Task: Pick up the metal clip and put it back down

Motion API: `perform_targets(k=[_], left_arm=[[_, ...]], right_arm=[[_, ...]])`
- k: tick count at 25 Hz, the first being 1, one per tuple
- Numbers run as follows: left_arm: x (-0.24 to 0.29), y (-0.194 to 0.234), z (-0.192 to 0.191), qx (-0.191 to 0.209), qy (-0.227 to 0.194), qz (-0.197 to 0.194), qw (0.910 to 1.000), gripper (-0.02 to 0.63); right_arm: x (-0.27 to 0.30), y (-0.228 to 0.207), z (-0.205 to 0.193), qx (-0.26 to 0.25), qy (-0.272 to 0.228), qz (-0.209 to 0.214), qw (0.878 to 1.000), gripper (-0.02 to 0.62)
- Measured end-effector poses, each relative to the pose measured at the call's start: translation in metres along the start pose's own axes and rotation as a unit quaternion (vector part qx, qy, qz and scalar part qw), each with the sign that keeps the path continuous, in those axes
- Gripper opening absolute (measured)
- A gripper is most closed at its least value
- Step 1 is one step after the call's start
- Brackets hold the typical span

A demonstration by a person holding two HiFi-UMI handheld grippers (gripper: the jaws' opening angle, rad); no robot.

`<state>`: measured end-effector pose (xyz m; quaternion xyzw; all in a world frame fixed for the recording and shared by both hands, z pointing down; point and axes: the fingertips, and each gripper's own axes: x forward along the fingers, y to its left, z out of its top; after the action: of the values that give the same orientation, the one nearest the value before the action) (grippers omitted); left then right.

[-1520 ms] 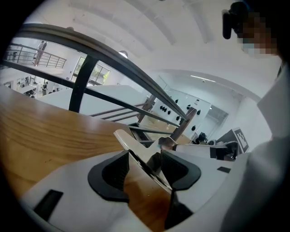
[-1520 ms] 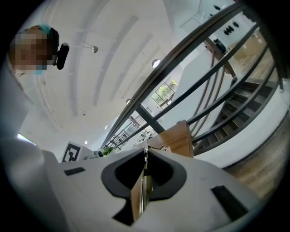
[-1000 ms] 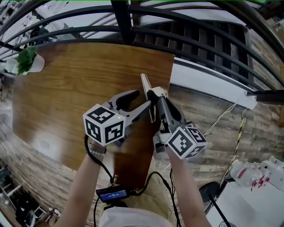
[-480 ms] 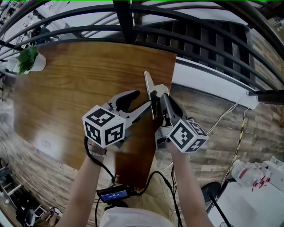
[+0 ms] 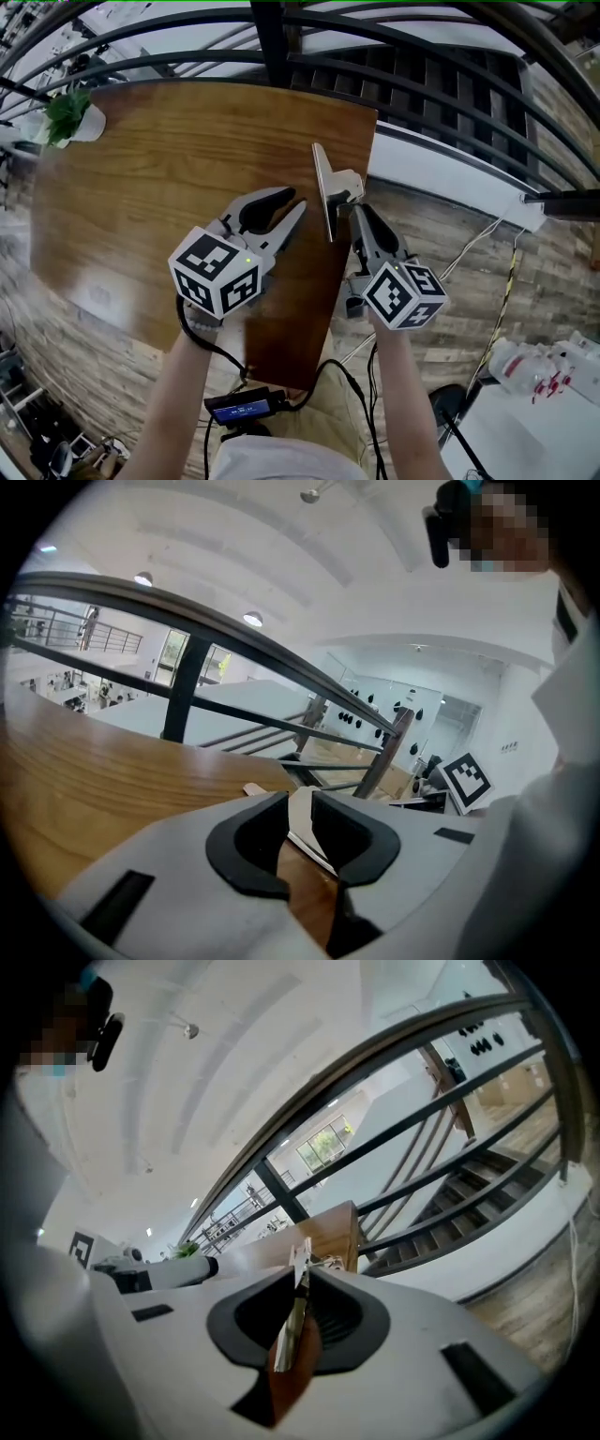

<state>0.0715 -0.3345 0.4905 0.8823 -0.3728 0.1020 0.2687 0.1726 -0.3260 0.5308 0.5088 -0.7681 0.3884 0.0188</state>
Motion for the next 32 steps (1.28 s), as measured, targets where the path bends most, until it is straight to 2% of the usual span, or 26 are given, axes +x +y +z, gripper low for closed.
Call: perform_targets(k=[2,6,14,19,26,32], left_arm=[[-0.008,-0.005,0.003,0.010,-0.010,0.001,0.9999,0.055],[-0.032,-0.018,0.007,0.016,-0.031,-0.008,0.9994,0.006],[-0.100,-0.041,0.013,0.075,-0.043,-0.031,0.9958,0.005],[-0.157,-0.057,0.025,0.088,-0.067,-0.049,0.9926,0.005],[-0.240,-0.087,0.040,0.121,-0.092,-0.032,0.9878,0.005],[-0.315,-0.113,0.046,0.145,-0.112,-0.016,0.9830,0.005]], right_arm=[[-0.013,0.003,-0.001,-0.024,0.001,-0.006,1.000,0.005],[-0.042,0.023,-0.004,-0.073,-0.005,-0.011,0.997,0.003],[-0.093,0.080,-0.011,-0.146,-0.042,-0.024,0.988,0.003],[-0.131,0.131,-0.017,-0.189,-0.057,-0.016,0.980,0.003],[-0.191,0.186,-0.034,-0.202,-0.069,0.001,0.977,0.003],[-0.241,0.229,-0.051,-0.213,-0.084,-0.007,0.973,0.003]])
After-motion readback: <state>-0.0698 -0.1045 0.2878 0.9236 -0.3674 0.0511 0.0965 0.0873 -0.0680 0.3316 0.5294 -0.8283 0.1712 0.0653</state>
